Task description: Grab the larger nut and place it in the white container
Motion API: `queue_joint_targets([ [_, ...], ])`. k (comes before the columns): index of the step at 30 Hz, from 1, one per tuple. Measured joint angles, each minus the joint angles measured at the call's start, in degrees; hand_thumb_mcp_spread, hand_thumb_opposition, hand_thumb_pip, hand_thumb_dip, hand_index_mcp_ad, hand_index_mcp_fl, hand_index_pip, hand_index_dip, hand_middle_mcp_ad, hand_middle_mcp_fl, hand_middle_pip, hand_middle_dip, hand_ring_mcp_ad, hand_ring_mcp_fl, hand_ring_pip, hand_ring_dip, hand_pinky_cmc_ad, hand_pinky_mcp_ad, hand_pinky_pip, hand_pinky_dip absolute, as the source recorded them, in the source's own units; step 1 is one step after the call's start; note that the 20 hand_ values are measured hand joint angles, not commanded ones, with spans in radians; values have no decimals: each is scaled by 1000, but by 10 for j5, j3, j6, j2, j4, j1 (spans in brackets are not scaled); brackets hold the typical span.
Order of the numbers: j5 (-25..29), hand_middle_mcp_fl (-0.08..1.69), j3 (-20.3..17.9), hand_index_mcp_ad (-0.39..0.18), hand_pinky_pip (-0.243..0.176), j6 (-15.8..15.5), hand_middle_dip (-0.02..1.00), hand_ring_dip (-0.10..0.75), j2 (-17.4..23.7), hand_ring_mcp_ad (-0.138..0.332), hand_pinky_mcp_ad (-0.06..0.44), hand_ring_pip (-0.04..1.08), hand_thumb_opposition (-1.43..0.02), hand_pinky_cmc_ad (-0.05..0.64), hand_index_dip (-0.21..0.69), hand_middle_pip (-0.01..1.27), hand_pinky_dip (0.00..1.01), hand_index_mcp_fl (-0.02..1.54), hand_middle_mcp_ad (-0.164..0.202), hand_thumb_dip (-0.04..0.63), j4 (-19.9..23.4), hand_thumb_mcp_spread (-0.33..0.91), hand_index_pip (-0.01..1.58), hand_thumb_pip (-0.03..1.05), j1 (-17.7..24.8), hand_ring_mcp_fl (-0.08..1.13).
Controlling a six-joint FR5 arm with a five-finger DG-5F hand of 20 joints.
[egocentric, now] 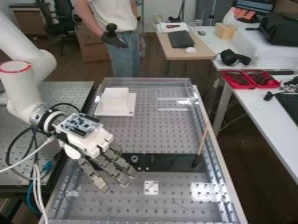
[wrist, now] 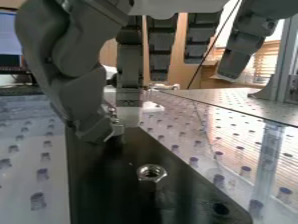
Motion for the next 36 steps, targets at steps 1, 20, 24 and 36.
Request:
queue_joint_targets([
  [1, 0, 202, 0, -19, -58, 0, 197, 77, 0, 131, 276, 101, -862, 335, 133, 141, 407, 255, 45, 255, 0, 396, 1539, 684, 0, 14],
  [20, -18, 215, 5, -19, -42, -14, 195, 79, 32, 113, 279, 99, -855, 333, 134, 133, 393, 424, 44, 234, 2, 379, 1525, 592, -5, 49],
  [24, -21, 215, 4, -19, -42, -13, 195, 79, 46, 113, 279, 99, -855, 333, 138, 133, 393, 421, 47, 234, 1, 379, 1527, 592, 0, 49],
  [36, -39, 216, -7, -19, -42, -19, 195, 79, 114, 113, 278, 99, -857, 335, 138, 136, 391, 424, 49, 234, -29, 379, 1527, 592, 51, 47],
])
